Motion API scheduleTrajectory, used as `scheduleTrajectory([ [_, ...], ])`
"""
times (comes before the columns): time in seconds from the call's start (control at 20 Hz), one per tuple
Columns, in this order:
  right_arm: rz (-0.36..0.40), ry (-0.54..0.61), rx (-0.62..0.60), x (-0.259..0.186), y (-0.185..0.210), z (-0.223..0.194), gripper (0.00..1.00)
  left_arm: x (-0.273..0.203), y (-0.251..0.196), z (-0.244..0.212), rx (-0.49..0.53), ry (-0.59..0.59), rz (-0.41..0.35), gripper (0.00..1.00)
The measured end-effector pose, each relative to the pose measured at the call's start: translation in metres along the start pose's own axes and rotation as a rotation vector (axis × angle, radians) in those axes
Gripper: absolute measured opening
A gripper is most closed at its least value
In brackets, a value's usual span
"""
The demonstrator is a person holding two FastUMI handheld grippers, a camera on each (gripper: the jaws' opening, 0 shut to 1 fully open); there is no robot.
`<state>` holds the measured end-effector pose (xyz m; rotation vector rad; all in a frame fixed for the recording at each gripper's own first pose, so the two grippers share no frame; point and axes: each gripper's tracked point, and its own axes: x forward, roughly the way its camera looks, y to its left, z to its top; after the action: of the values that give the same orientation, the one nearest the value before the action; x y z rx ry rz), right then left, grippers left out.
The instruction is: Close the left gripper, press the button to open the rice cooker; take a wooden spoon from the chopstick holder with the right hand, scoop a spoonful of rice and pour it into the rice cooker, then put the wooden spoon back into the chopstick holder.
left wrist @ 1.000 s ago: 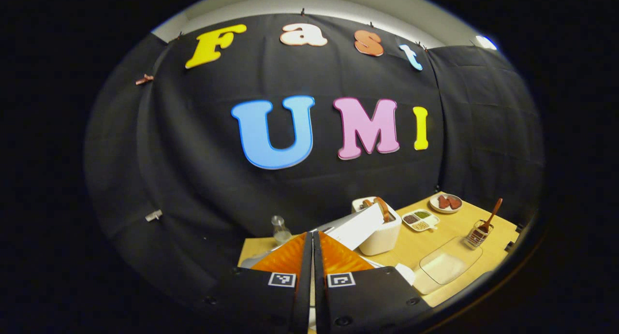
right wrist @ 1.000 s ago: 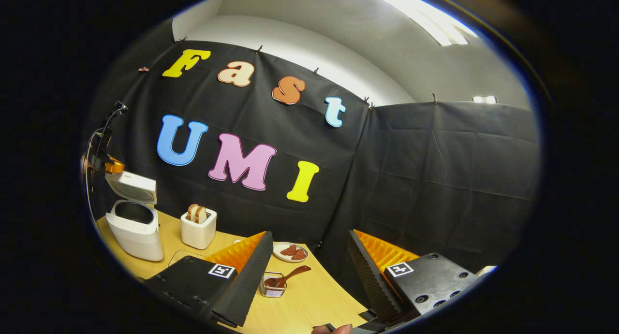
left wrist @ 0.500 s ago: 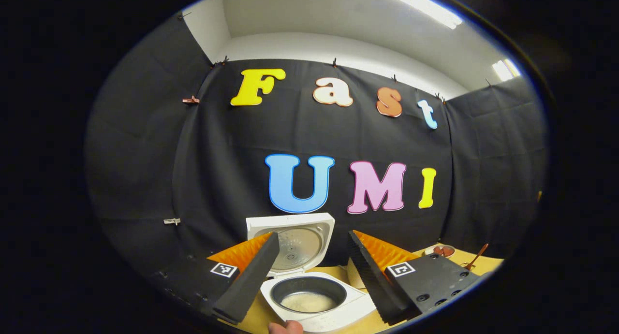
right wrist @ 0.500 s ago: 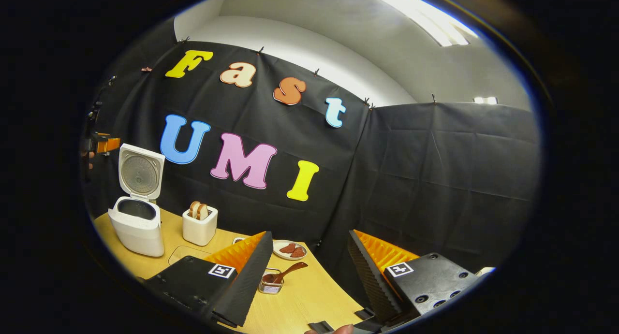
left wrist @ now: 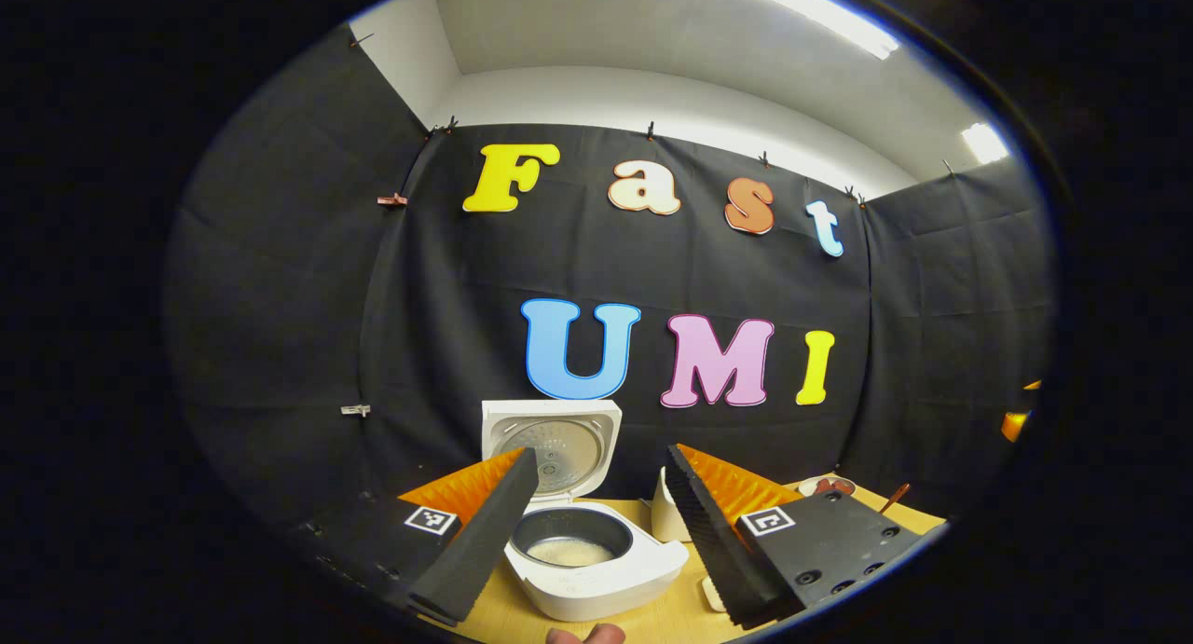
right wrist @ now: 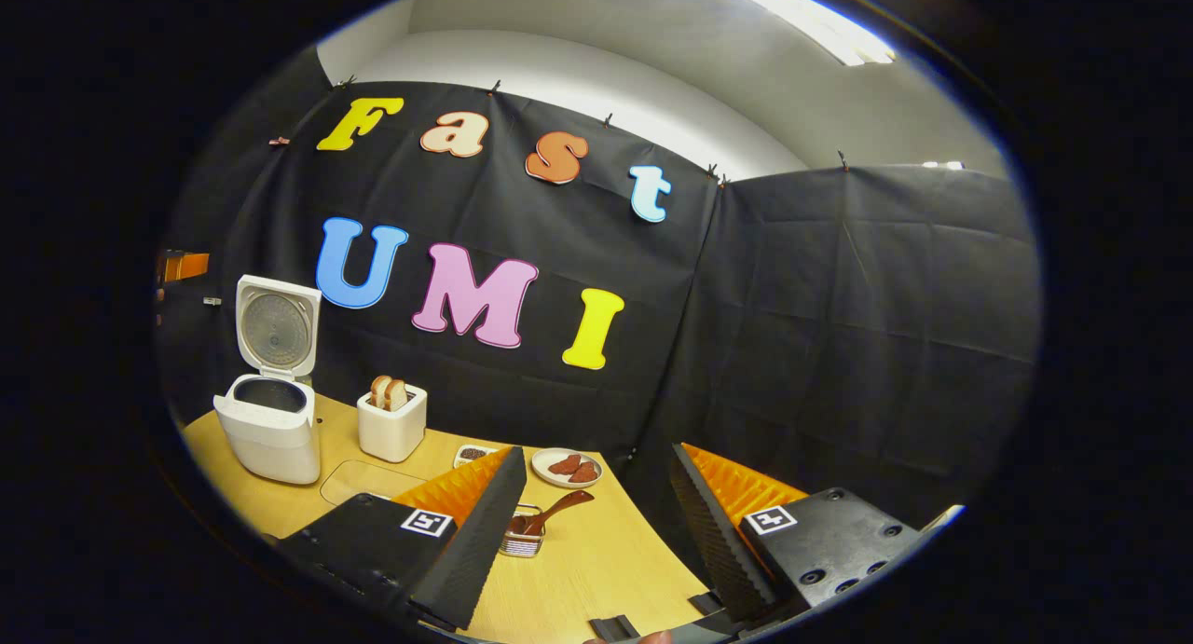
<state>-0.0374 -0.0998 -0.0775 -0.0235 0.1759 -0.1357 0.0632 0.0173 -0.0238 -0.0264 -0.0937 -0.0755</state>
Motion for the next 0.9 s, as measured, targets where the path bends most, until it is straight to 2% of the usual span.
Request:
scheduleTrajectory([
  [0.2,0.068,0.043,0.065,0.038,-0.009,-0.033,0.96,-0.012,-0.036,-0.011,0.004,0.057,-0.001,0.95],
  [0.4,0.131,0.094,0.115,0.079,-0.011,-0.076,0.98,-0.020,-0.067,-0.022,-0.039,0.112,0.003,0.95],
  [0.7,0.238,0.210,0.221,0.139,0.004,-0.152,0.98,-0.026,-0.088,-0.021,0.002,0.121,0.071,0.95],
  [0.9,0.291,0.316,0.285,0.171,0.019,-0.208,0.98,-0.026,-0.091,-0.020,0.049,0.121,0.143,0.95],
])
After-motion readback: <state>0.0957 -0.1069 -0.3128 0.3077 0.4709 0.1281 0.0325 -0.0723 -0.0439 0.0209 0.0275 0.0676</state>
